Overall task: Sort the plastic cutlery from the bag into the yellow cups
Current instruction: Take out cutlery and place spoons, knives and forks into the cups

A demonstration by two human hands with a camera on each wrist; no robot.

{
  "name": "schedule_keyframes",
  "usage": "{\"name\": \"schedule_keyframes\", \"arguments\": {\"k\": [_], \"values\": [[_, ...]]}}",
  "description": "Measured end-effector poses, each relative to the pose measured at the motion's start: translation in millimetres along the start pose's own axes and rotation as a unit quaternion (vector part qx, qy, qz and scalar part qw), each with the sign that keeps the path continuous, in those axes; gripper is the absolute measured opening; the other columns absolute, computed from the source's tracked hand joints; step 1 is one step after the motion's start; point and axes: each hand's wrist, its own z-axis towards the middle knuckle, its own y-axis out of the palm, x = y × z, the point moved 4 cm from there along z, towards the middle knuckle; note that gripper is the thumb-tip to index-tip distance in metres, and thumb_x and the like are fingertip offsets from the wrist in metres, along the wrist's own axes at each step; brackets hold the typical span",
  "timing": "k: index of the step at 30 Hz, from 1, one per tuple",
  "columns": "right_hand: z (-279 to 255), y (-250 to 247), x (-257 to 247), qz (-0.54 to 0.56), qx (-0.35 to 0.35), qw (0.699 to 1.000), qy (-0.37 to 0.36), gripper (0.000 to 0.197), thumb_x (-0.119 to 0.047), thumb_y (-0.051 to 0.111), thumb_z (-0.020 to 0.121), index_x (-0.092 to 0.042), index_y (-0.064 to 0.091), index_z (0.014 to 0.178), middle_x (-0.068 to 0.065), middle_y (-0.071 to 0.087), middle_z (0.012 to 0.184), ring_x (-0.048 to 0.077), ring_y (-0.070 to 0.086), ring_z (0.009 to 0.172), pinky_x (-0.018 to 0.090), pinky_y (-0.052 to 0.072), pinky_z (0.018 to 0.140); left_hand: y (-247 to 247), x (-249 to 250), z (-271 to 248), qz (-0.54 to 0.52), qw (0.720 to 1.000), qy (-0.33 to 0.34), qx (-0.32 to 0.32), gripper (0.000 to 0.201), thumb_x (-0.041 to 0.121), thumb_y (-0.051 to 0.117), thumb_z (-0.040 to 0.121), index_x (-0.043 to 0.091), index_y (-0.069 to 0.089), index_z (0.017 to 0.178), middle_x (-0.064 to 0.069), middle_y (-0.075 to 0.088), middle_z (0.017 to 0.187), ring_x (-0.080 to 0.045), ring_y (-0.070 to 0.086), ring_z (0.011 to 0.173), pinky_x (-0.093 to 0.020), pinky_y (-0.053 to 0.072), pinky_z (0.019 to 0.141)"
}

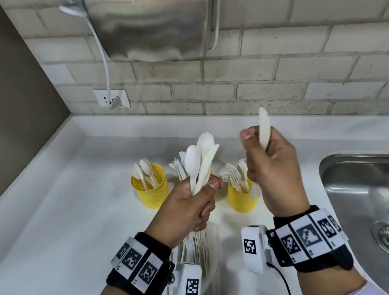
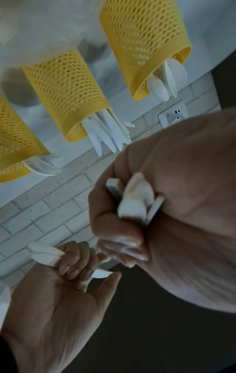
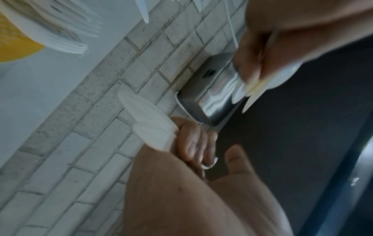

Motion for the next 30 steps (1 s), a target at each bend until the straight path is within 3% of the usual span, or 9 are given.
{"name": "schedule_keyframes", "arguments": {"k": [2, 4, 7, 11, 16, 20, 22, 26, 30], "values": [[-9, 11, -1, -0.025, -0.067, 0.997, -0.002, 0.009, -0.017, 0.071, 0.095, -0.013, 0.064, 0.092, -0.016, 0.054, 0.056, -0.001, 0.046, 0.048, 0.018, 0.040, 0.054, 2, 1, -1, 0.010, 1.000, -0.002, -0.007, 0.023, 0.032, 0.051, 0.106, 0.020, 0.068, 0.097, -0.003, 0.033, 0.058, -0.012, 0.025, 0.044, -0.022, 0.025, 0.043], [-17, 19, -1, -0.017, -0.111, 0.994, 0.011, 0.007, -0.006, 0.069, 0.094, -0.004, 0.063, 0.093, -0.011, 0.054, 0.055, 0.004, 0.050, 0.047, 0.018, 0.045, 0.051, 4, 2, -3, 0.008, 1.000, 0.000, -0.014, 0.025, 0.037, 0.053, 0.103, 0.018, 0.068, 0.096, -0.003, 0.033, 0.058, -0.012, 0.025, 0.044, -0.022, 0.025, 0.043], [-23, 24, -2, -0.004, -0.127, 0.992, 0.019, 0.008, -0.002, 0.067, 0.095, -0.002, 0.060, 0.092, -0.011, 0.048, 0.050, 0.008, 0.051, 0.048, 0.025, 0.049, 0.052, 6, 5, -6, 0.009, 1.000, 0.009, -0.023, 0.026, 0.042, 0.053, 0.101, 0.027, 0.068, 0.086, -0.003, 0.033, 0.057, -0.013, 0.025, 0.043, -0.023, 0.024, 0.043], [-26, 24, -8, -0.005, -0.128, 0.992, 0.013, 0.006, 0.003, 0.064, 0.095, 0.006, 0.059, 0.093, -0.013, 0.045, 0.045, 0.001, 0.044, 0.041, 0.014, 0.041, 0.049, 6, 8, -10, 0.007, 1.000, 0.015, -0.023, 0.026, 0.042, 0.051, 0.101, 0.026, 0.067, 0.087, -0.003, 0.033, 0.057, -0.013, 0.025, 0.042, -0.022, 0.022, 0.043], [-31, 24, -13, -0.027, -0.087, 0.996, -0.006, 0.008, 0.002, 0.062, 0.097, 0.001, 0.059, 0.090, -0.011, 0.056, 0.056, 0.002, 0.051, 0.050, 0.014, 0.044, 0.055, 6, 9, -16, 0.008, 1.000, 0.023, -0.018, 0.028, 0.047, 0.054, 0.103, 0.025, 0.067, 0.091, -0.002, 0.034, 0.059, -0.013, 0.025, 0.043, -0.024, 0.021, 0.043], [-31, 18, -2, -0.053, -0.038, 0.998, -0.004, 0.010, -0.023, 0.065, 0.094, -0.020, 0.061, 0.086, -0.016, 0.052, 0.061, 0.009, 0.047, 0.057, 0.029, 0.038, 0.064, 4, 8, -25, -0.002, 1.000, 0.021, -0.005, 0.032, 0.054, 0.055, 0.097, 0.023, 0.065, 0.093, 0.000, 0.034, 0.060, -0.013, 0.024, 0.045, -0.022, 0.020, 0.044], [-34, 18, 1, -0.046, -0.041, 0.998, 0.011, 0.009, -0.028, 0.064, 0.091, -0.021, 0.060, 0.085, -0.017, 0.049, 0.059, 0.008, 0.044, 0.054, 0.028, 0.035, 0.063, 2, 7, -31, 0.000, 1.000, 0.016, 0.003, 0.033, 0.054, 0.055, 0.098, 0.024, 0.065, 0.091, 0.000, 0.034, 0.061, -0.013, 0.024, 0.046, -0.026, 0.016, 0.047], [-46, 23, -4, -0.048, -0.072, 0.996, 0.015, 0.014, -0.014, 0.062, 0.101, -0.008, 0.059, 0.089, -0.015, 0.049, 0.052, 0.003, 0.044, 0.044, 0.021, 0.035, 0.050, 2, 4, -41, 0.009, 1.000, 0.000, 0.013, 0.032, 0.053, 0.055, 0.094, 0.022, 0.064, 0.093, 0.000, 0.033, 0.062, -0.014, 0.022, 0.048, -0.029, 0.013, 0.048], [-47, 20, 1, 0.071, 0.005, 0.994, 0.086, 0.018, -0.018, 0.048, 0.108, -0.009, 0.048, 0.093, 0.001, 0.041, 0.058, 0.010, 0.030, 0.040, 0.022, 0.026, 0.042, 2, 5, -50, 0.011, 1.000, -0.005, 0.029, 0.031, 0.052, 0.056, 0.094, 0.022, 0.064, 0.091, -0.003, 0.027, 0.066, -0.018, 0.016, 0.054, -0.029, 0.011, 0.049]]}}
